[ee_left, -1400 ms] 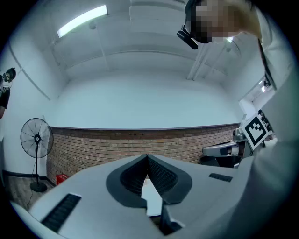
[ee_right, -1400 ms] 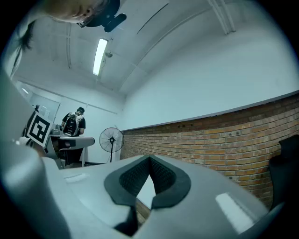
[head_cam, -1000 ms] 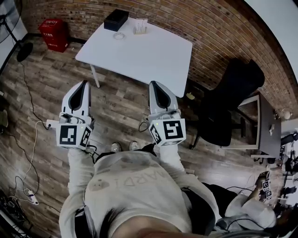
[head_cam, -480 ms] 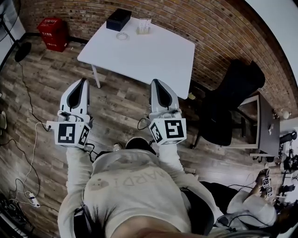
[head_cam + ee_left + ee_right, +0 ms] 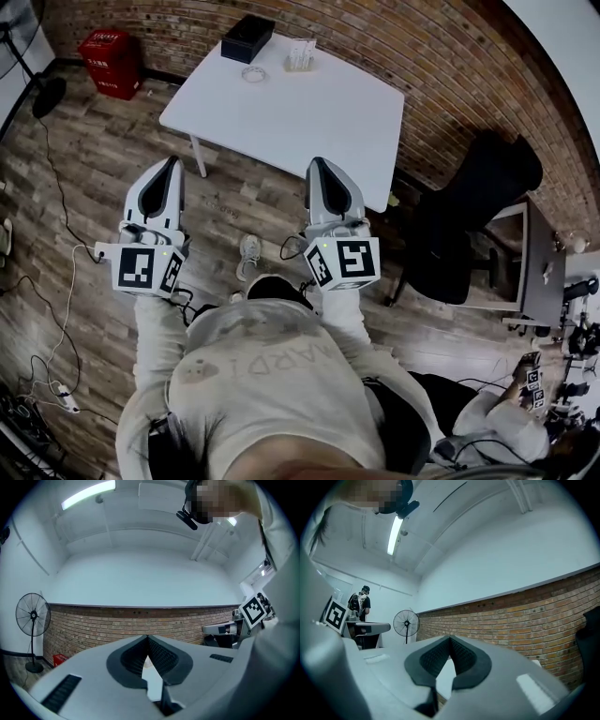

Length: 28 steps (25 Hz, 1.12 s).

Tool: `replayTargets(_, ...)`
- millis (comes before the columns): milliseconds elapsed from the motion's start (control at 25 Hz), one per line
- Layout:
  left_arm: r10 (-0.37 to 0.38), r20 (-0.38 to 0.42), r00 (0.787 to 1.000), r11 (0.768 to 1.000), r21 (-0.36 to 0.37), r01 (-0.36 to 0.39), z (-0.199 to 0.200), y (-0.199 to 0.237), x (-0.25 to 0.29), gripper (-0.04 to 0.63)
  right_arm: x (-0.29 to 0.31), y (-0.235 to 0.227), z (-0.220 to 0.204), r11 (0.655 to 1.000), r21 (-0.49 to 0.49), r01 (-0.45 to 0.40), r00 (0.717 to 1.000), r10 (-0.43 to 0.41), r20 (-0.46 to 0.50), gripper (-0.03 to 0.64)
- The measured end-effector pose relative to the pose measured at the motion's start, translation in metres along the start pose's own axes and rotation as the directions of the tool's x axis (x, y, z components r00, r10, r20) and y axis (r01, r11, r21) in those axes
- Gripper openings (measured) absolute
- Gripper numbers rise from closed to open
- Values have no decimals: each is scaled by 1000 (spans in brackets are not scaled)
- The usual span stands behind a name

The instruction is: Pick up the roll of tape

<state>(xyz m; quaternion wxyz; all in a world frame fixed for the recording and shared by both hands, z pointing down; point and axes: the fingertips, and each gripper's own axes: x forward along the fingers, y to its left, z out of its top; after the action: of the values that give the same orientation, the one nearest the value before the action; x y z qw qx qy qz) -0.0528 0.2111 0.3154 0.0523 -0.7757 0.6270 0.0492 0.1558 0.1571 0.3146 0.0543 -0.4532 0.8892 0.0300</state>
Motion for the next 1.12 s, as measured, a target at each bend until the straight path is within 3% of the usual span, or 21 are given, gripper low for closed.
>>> replayTargets(440, 37, -2, 999, 999, 5, -37, -10, 44, 93, 6, 107, -34, -7, 997, -10, -74, 997, 74, 9, 11)
replayTargets(1120, 19, 21, 1000, 999, 37, -19, -19, 65, 233, 6, 226, -107, -19, 991, 2, -136, 990, 136, 33, 11)
